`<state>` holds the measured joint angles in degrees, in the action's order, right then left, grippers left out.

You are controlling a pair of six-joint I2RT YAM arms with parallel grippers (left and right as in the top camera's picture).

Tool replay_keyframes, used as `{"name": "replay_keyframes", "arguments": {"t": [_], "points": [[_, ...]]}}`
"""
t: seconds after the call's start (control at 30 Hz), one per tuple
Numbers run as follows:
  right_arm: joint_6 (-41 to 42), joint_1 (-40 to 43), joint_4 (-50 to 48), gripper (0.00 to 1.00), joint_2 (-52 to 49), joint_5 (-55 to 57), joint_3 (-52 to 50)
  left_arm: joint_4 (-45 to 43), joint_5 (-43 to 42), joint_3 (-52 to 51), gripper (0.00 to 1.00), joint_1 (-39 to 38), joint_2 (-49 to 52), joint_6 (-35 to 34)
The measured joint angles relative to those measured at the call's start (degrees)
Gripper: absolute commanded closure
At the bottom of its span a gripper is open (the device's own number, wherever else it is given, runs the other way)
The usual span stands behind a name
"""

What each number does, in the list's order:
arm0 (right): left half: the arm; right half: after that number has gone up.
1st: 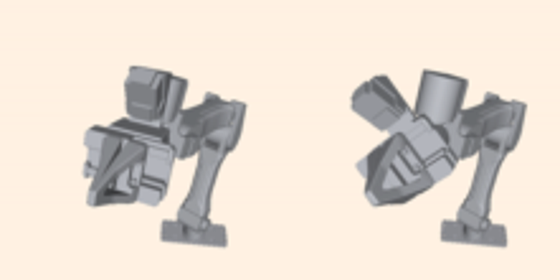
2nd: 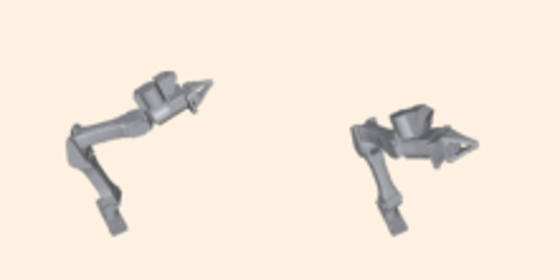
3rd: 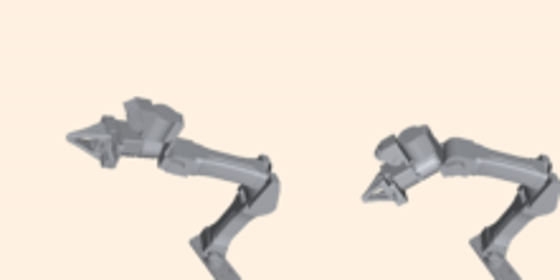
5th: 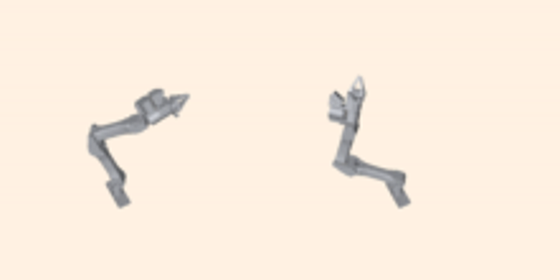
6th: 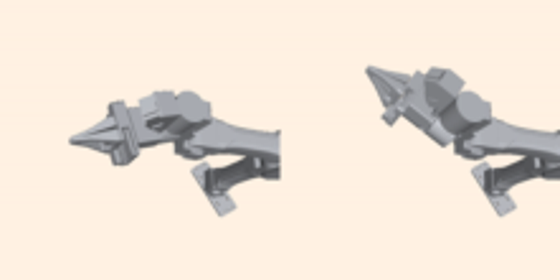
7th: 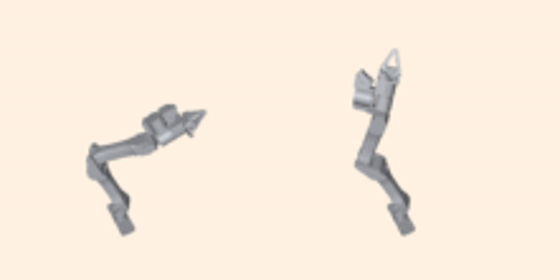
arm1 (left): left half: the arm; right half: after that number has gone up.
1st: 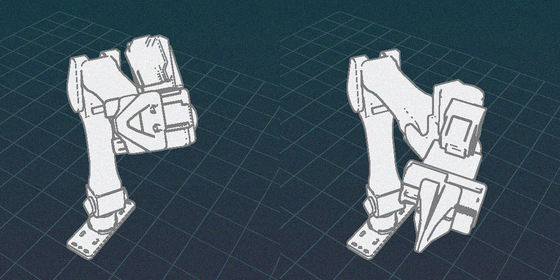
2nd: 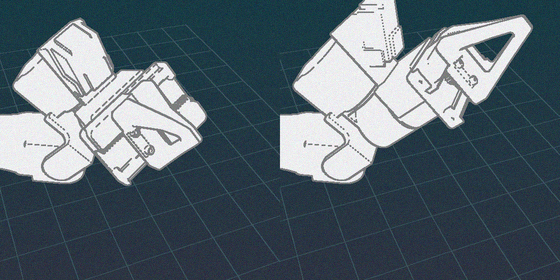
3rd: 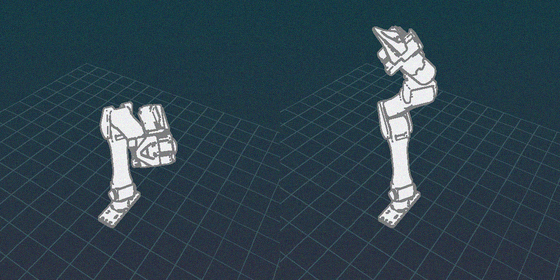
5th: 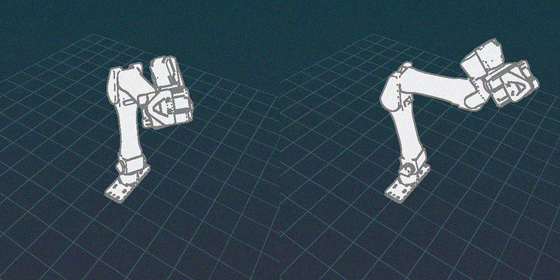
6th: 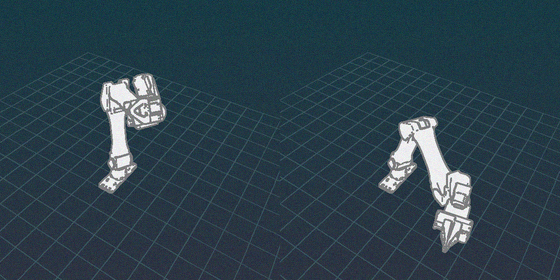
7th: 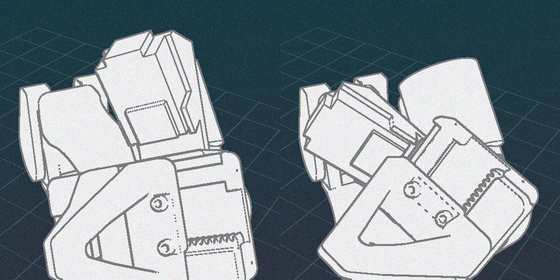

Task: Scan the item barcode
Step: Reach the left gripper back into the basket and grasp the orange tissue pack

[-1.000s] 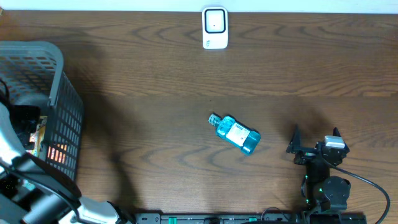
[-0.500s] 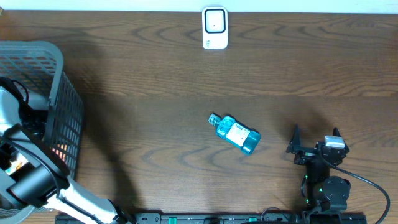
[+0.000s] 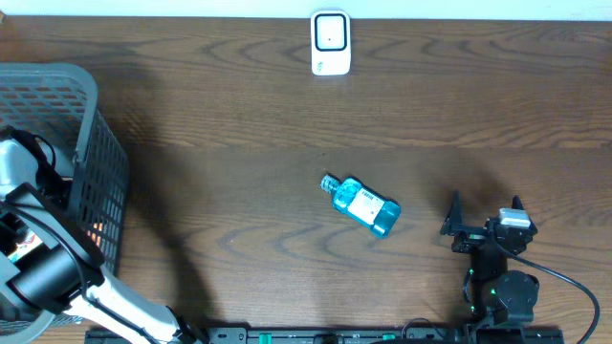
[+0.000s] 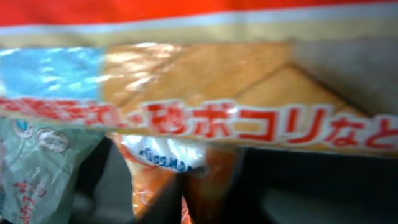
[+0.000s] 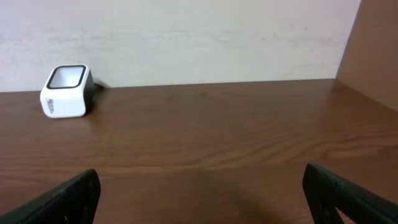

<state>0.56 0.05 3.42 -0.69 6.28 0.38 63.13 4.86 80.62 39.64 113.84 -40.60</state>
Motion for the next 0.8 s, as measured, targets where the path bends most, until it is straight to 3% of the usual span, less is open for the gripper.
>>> {"name": "replay_keyframes", "arguments": {"t": [0.5,0.8], "points": [[0.0,0.0,0.0,0.01,0.0,0.0,0.0,4.2,-3.0,3.4,0.93,-0.1,-1.8,0.1],[0.0,0.0,0.0,0.01,0.0,0.0,0.0,0.0,-8.3,11.3,0.93,-0.1,-22.9,0.1]]}}
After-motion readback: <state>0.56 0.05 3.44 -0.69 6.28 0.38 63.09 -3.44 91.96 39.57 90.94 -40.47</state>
